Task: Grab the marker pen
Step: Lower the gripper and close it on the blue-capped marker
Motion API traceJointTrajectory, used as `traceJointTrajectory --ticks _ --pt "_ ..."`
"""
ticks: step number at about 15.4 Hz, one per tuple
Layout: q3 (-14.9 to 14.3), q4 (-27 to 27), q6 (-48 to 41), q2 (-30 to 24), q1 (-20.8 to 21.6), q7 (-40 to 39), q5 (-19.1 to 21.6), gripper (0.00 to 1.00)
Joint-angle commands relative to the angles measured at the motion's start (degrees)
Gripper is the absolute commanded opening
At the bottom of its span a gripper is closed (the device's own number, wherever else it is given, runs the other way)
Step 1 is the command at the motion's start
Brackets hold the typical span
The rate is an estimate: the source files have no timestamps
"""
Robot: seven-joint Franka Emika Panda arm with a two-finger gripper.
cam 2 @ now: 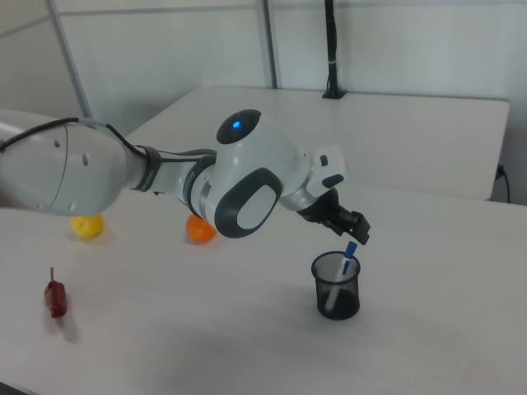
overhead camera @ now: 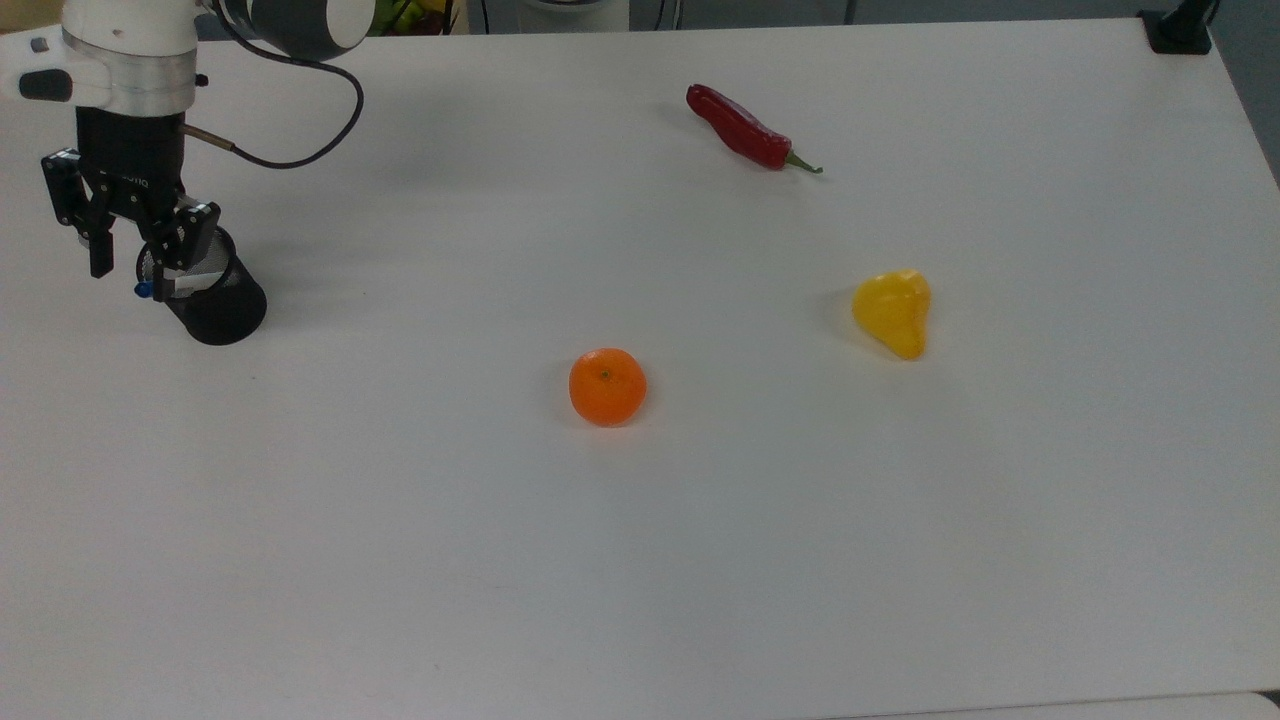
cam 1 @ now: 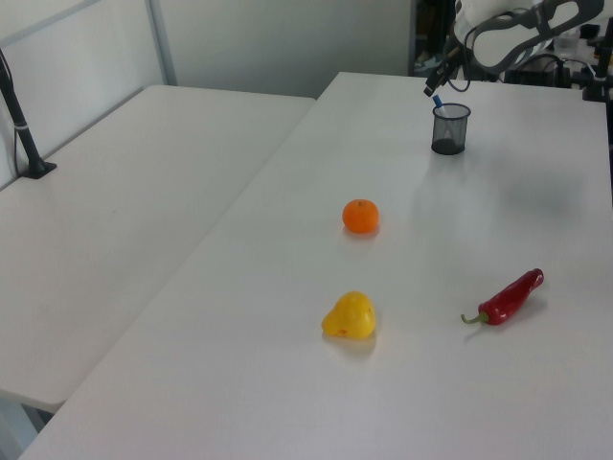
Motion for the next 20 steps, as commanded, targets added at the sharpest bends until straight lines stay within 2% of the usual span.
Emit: traceJointTrajectory --ticks 1,3,6,8,10,11,13,17,20 --pt "-0.45 -1.14 1.72 0.62 0.45 1.22 -2.05 0.57" --pt "-0.45 -1.14 1.72 1.23 0.45 1.22 -2.49 0.54" --pt "-0.45 -1.14 1.72 1.67 0.45 1.22 -3.55 0.42" --pt "-0.45 -1.14 1.72 1.76 0.45 1.22 -3.64 0.3" --pt "-0.45 -1.14 1.72 1.68 0.36 1.13 -3.64 0.1" --pt "-0.45 -1.14 1.72 1.68 0.36 1.13 -3.64 0.06" --pt "-0.45 -1.14 1.63 1.68 0.36 1.22 -3.64 0.01" --pt "-0.45 -1.05 1.63 1.15 0.1 1.22 -3.55 0.01" --pt "-0.45 -1.14 1.19 -1.48 -1.13 0.96 -3.46 0.01"
